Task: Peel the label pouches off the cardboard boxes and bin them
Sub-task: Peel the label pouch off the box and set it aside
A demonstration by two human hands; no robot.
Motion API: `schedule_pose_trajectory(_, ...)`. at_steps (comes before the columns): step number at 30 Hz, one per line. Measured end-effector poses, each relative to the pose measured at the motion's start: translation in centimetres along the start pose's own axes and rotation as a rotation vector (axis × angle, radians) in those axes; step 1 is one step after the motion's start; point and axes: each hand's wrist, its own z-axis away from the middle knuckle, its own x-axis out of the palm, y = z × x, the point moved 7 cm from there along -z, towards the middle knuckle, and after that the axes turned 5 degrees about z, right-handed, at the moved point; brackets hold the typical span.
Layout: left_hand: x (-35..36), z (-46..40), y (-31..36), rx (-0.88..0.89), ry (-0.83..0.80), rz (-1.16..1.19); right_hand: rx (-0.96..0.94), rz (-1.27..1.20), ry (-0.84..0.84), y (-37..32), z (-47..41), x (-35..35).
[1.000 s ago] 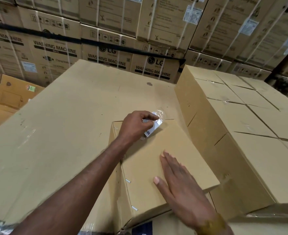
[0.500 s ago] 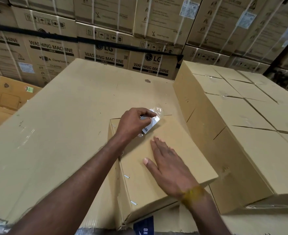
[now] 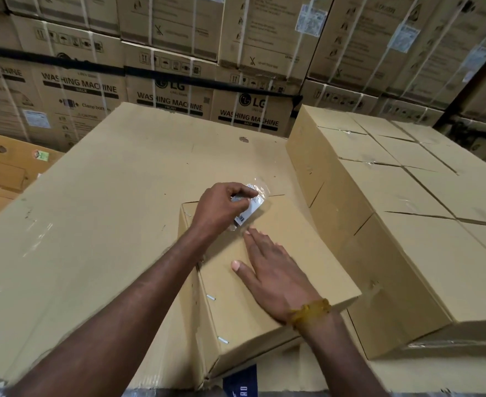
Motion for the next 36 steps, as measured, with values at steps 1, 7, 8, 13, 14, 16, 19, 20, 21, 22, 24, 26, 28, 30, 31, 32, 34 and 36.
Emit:
schedule_pose_trajectory(1,0.1,0.1,0.0,-0.006,0.000,0.011,-0.003,-0.011,-0.011,-0.2,1.4,0.2)
schedule_pose_trajectory(7,0.1,-0.2,-0.1,-0.014,0.002,-0.044,-0.030,0.050,-0.097,-0.4,6.4,0.9)
schedule_pose_trajectory(8,0.0,-0.3,-0.2,-0.013,0.006,-0.065,-0.031,0.046,-0.090,-0.3,5.5,0.7)
schedule_pose_trajectory(13,0.1,-0.2,0.0,0.006,-0.010,-0.117,0.000,0.008,0.008,0.7,-1.1,-0.3)
schedule_pose_trajectory(14,0.1,-0.1,0.0,0.009,-0.007,-0.096,0.012,0.004,0.010,0.8,-1.8,-0.3)
schedule_pose_trajectory(16,0.0,0.0,0.1,0.003,0.003,-0.026,0.020,0.007,0.022,0.6,-1.5,-0.2)
schedule_pose_trajectory(19,0.1,0.2,0.0,0.001,0.001,0.003,-0.002,-0.024,-0.005,0.3,2.5,0.3)
schedule_pose_trajectory(20,0.2,0.1,0.0,0.008,0.004,-0.005,-0.009,-0.032,-0.021,0.4,4.2,0.6)
schedule_pose_trajectory(21,0.2,0.0,0.0,0.011,0.006,-0.007,-0.015,-0.030,-0.039,0.4,5.8,0.8)
schedule_pose_trajectory(22,0.2,-0.1,-0.1,0.011,0.007,-0.007,-0.015,-0.017,-0.060,0.6,6.8,1.0)
schedule_pose_trajectory(24,0.1,-0.2,-0.2,0.008,0.007,-0.024,-0.008,0.009,-0.104,1.0,6.9,0.9)
schedule_pose_trajectory(26,0.0,-0.3,-0.3,0.006,0.006,-0.046,-0.014,0.029,-0.100,1.2,4.7,0.6)
schedule_pose_trajectory(28,-0.1,-0.3,-0.4,0.011,0.002,-0.056,-0.031,0.014,-0.058,1.7,1.4,0.1)
schedule_pose_trajectory(30,0.0,-0.3,-0.4,0.010,-0.003,-0.056,-0.032,-0.032,-0.056,2.1,-1.6,-0.4)
schedule_pose_trajectory(31,-0.1,-0.3,-0.4,0.010,-0.003,-0.046,-0.027,-0.041,-0.061,2.3,-2.6,-0.5)
schedule_pose_trajectory(32,-0.1,-0.3,-0.3,0.010,0.000,-0.030,-0.023,-0.035,-0.058,2.3,-3.1,-0.6)
schedule_pose_trajectory(34,-0.1,-0.2,-0.1,0.006,0.008,0.008,-0.022,-0.022,-0.033,2.1,-2.2,-0.5)
schedule_pose_trajectory(36,-0.1,-0.1,-0.1,0.001,0.011,0.041,-0.022,-0.034,-0.023,1.7,0.6,0.1)
